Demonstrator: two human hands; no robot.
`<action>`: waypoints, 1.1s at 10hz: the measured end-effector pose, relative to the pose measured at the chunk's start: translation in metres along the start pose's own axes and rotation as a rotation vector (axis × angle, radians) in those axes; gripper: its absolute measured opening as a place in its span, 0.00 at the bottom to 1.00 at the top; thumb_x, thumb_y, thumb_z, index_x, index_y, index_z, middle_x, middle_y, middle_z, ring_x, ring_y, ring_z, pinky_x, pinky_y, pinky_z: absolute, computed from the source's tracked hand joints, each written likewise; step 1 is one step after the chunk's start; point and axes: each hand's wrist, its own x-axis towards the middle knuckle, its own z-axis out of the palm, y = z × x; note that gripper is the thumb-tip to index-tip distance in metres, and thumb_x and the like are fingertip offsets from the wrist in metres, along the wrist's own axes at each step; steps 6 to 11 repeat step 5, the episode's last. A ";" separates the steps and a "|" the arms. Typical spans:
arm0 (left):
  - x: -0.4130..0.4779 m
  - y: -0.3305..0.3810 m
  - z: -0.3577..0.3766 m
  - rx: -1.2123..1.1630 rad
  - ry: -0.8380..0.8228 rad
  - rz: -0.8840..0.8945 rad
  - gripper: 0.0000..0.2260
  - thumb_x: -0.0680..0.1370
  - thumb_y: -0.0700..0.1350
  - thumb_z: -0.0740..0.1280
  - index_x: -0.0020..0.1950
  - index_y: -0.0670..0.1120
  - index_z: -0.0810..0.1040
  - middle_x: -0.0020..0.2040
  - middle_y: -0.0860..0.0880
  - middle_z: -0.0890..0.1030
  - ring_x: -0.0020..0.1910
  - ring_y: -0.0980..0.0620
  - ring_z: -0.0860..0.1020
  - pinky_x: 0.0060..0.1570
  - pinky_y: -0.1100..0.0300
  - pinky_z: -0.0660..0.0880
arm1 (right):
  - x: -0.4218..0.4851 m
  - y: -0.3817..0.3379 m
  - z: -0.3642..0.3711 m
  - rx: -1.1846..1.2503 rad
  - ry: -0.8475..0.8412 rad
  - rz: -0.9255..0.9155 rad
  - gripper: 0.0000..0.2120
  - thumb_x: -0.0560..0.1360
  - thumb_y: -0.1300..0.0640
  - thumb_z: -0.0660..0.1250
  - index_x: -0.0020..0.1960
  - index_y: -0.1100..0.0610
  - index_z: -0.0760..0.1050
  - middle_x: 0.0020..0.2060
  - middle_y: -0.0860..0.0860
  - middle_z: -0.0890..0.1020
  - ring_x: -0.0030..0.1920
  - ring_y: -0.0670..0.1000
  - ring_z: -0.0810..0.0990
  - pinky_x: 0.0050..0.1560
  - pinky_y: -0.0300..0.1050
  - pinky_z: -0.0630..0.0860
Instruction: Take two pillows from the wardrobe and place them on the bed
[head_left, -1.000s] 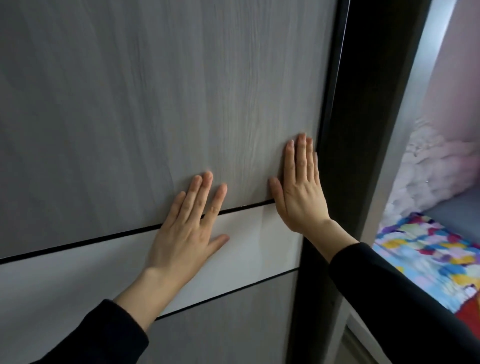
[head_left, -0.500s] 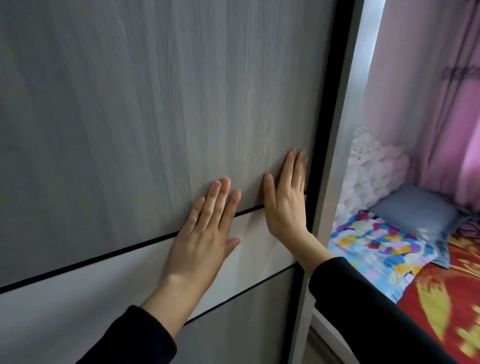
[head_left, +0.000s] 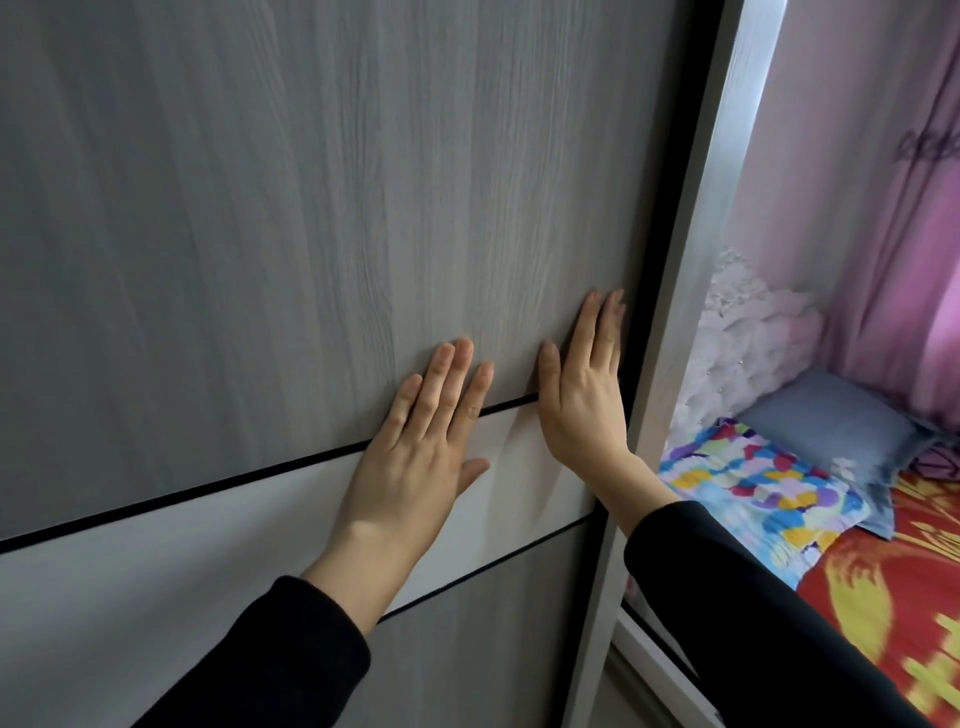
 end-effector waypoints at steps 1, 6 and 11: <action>0.003 -0.002 -0.013 0.004 -0.036 0.008 0.42 0.72 0.67 0.56 0.76 0.44 0.45 0.77 0.42 0.42 0.77 0.47 0.46 0.74 0.50 0.42 | -0.001 -0.003 -0.006 -0.041 -0.020 0.032 0.30 0.80 0.47 0.48 0.75 0.60 0.40 0.76 0.60 0.43 0.76 0.55 0.41 0.74 0.48 0.46; -0.011 -0.060 -0.056 -0.463 -0.301 0.062 0.33 0.77 0.55 0.56 0.76 0.50 0.41 0.77 0.48 0.35 0.73 0.51 0.29 0.70 0.55 0.29 | -0.011 -0.050 -0.051 0.242 -0.176 0.147 0.34 0.77 0.46 0.61 0.75 0.53 0.49 0.77 0.49 0.52 0.75 0.48 0.54 0.67 0.39 0.54; -0.011 -0.060 -0.056 -0.463 -0.301 0.062 0.33 0.77 0.55 0.56 0.76 0.50 0.41 0.77 0.48 0.35 0.73 0.51 0.29 0.70 0.55 0.29 | -0.011 -0.050 -0.051 0.242 -0.176 0.147 0.34 0.77 0.46 0.61 0.75 0.53 0.49 0.77 0.49 0.52 0.75 0.48 0.54 0.67 0.39 0.54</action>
